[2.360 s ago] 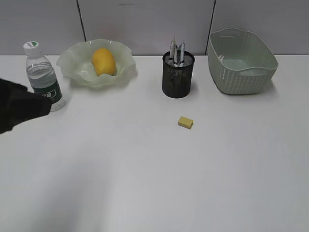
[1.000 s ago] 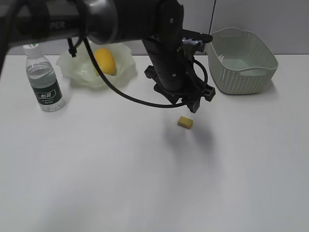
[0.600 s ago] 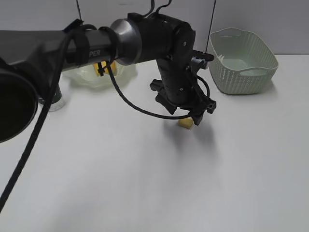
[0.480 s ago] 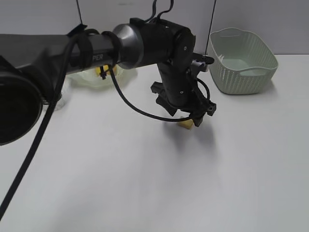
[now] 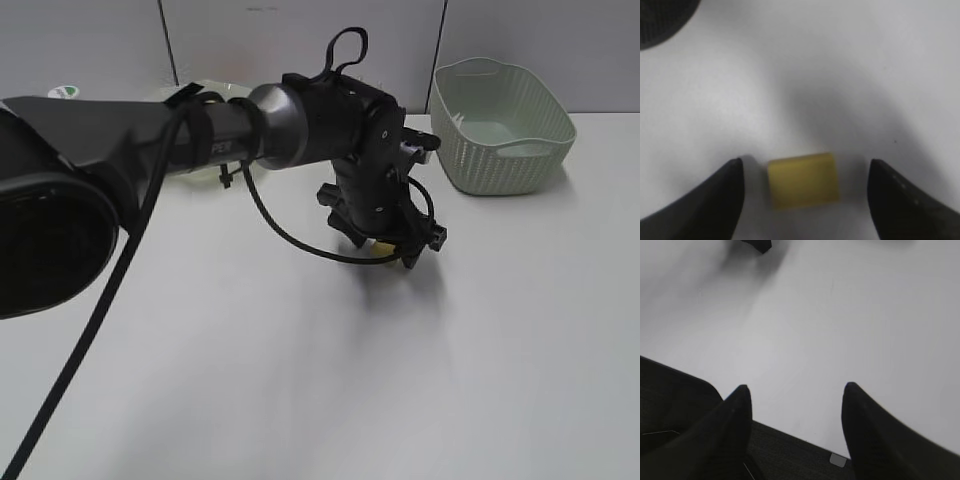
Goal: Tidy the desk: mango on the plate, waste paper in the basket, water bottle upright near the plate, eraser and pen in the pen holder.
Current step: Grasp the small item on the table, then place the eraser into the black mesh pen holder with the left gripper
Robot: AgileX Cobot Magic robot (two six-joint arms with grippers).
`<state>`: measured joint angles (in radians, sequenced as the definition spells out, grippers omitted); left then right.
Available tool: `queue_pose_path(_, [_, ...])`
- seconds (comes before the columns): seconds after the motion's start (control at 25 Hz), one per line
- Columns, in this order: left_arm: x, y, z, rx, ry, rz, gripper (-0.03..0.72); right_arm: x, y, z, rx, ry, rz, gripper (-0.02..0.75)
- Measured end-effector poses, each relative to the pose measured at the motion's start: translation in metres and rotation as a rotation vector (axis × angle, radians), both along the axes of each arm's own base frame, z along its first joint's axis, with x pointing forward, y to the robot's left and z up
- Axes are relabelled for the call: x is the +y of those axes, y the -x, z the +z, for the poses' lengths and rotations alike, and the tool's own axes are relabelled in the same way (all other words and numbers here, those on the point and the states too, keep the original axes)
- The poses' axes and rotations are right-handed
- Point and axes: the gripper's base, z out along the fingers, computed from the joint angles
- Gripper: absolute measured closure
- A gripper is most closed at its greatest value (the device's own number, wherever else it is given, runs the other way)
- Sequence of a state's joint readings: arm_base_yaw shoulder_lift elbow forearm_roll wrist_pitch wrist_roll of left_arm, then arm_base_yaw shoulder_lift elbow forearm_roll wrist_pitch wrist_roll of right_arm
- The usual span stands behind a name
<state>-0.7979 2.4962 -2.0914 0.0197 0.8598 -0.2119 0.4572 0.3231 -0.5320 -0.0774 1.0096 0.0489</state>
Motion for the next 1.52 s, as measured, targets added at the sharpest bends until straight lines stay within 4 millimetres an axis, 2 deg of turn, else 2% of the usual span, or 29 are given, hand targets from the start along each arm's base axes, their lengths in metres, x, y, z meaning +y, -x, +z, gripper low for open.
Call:
queue_pose_path(0.28, [0.0,0.0,-0.001,0.009,0.006,0.037,0.209,0.0,0.0,0.0,0.0,0.001,0.001,0.279])
queue_pose_path(0.52, [0.0,-0.001,-0.005,0.015,-0.012,0.042,0.251,0.0,0.0,0.0,0.0,0.001,0.001,0.279])
queue_pose_path(0.72, [0.002,-0.001,-0.006,0.016,-0.032,0.048,0.385,0.0,0.0,0.0,0.0,0.001,0.001,0.279])
queue_pose_path(0.88, [0.003,0.0,-0.006,0.024,-0.039,0.051,0.39,0.0,0.0,0.0,-0.001,0.002,0.0,0.279])
queue_pose_path(1.08, [0.008,0.005,0.004,0.062,-0.074,0.058,0.391,0.0,0.0,0.0,-0.001,0.002,0.0,0.279])
queue_pose_path(1.16, [0.011,0.007,0.015,0.067,-0.087,0.059,0.392,0.0,0.0,0.0,-0.001,0.002,0.0,0.279])
queue_pose_path(1.4, [0.02,0.009,0.087,-0.067,-0.043,0.05,0.392,0.0,0.0,0.0,-0.001,0.002,0.0,0.279])
queue_pose_path(1.52, [0.029,0.004,0.115,-0.166,-0.022,0.051,0.393,0.0,0.0,0.0,-0.001,0.002,0.0,0.279])
